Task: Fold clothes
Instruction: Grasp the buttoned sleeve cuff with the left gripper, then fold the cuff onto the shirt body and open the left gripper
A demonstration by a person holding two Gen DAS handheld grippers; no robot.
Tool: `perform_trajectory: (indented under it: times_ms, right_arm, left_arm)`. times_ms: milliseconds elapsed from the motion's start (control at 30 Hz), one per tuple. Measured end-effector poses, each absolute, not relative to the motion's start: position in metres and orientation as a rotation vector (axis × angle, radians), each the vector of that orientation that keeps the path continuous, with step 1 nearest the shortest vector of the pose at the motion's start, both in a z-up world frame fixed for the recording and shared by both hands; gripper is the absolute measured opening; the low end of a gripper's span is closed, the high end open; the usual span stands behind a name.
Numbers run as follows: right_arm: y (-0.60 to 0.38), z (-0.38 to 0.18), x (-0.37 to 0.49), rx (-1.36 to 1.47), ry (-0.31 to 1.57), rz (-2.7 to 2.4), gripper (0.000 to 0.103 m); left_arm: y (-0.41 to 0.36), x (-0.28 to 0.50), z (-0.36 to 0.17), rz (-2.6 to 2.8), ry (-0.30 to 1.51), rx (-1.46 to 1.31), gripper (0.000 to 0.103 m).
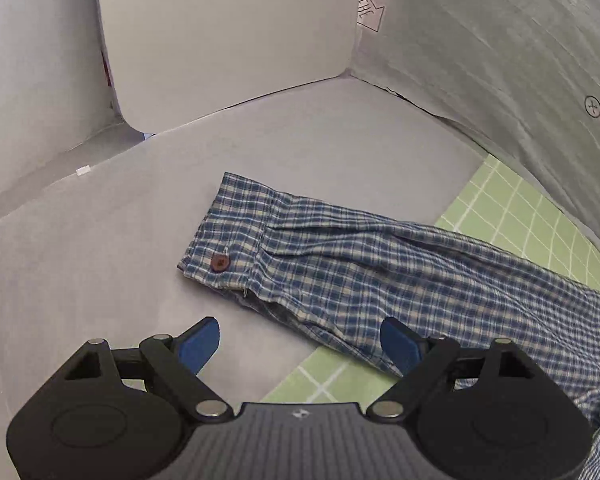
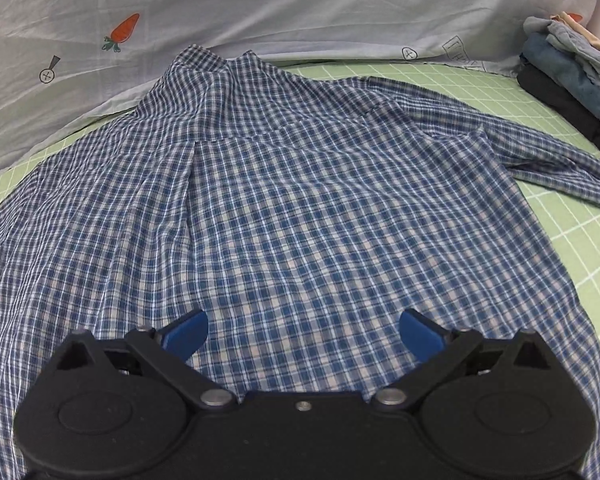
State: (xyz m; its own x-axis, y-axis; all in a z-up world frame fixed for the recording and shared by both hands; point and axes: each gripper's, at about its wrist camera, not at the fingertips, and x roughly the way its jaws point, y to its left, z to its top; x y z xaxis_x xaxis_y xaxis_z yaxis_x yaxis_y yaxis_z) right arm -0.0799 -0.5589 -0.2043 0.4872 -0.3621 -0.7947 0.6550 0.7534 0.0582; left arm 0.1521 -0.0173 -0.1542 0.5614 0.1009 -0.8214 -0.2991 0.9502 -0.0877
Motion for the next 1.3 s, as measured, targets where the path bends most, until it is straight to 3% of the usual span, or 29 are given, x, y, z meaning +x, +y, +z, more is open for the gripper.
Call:
perform_trajectory:
  times_ms: [333,367,467,533,567,900,1167,1300]
  right_arm:
    - [-0.547,-0.216,-0.074,0.327,0.822,-0.692,0.103]
    - [-0.547,-0.217,-0.073,0.325,0.813,-0.695,0.103]
    - [-0.544,-0.219,-0.075,0.317,0.782,-0.710,0.103]
    - [-0.540,-0.221,-0.076,0.309,0.753,-0.725,0.103]
    - [-0.537,-0.223,-0.077,0.301,0.728,-0.735,0.103]
    - [-0.532,-0.230,-0.082,0.267,0.646,-0.737,0.103]
    - [-0.531,-0.230,-0.082,0.268,0.644,-0.740,0.103]
    - [-0.530,-0.230,-0.083,0.269,0.643,-0.741,0.103]
  left_arm:
    - [-0.004,0.181,-0.168,0.311,0.958,-0.253,0.083]
    - [-0.006,0.182,-0.168,0.317,0.957,-0.235,0.079]
    - [-0.005,0.183,-0.164,0.351,0.940,-0.232,0.052]
    - [-0.001,0.185,-0.161,0.339,0.943,-0.280,0.024]
    - [0.001,0.186,-0.159,0.319,0.946,-0.316,0.021]
    - [-0.078,0.180,-0.096,0.059,0.812,-0.231,0.016]
    - [-0.200,0.139,-0.104,-0.335,0.854,-0.172,0.011]
    - [-0.248,0.125,-0.134,-0.381,0.987,-0.056,0.026]
